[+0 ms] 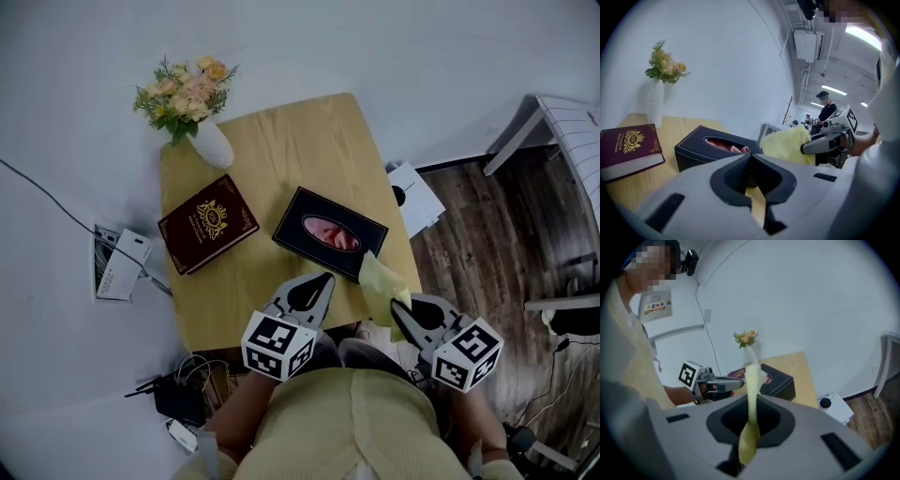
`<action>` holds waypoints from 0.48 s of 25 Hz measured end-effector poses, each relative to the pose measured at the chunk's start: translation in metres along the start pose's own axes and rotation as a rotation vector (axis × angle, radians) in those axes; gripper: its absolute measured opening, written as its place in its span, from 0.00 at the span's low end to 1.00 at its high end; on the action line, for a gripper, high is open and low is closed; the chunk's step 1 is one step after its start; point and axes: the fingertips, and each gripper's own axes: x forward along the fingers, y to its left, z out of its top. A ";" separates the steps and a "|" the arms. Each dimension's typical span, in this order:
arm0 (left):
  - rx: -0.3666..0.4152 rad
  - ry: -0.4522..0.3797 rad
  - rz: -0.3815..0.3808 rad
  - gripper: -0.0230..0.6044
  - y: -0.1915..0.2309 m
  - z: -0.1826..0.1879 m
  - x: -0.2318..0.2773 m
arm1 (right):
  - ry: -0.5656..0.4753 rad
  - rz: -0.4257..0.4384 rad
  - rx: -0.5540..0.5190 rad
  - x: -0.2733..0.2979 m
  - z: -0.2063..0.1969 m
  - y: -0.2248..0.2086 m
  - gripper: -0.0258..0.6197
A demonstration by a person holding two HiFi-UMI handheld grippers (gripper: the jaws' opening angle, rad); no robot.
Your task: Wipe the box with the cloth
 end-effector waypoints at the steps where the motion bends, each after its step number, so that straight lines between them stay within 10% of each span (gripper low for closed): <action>1: -0.002 -0.004 0.011 0.07 0.002 0.001 -0.001 | -0.008 0.000 -0.009 -0.003 0.006 -0.001 0.10; 12: -0.007 -0.059 0.086 0.07 0.022 0.021 -0.006 | -0.074 -0.095 0.007 -0.013 0.031 -0.049 0.10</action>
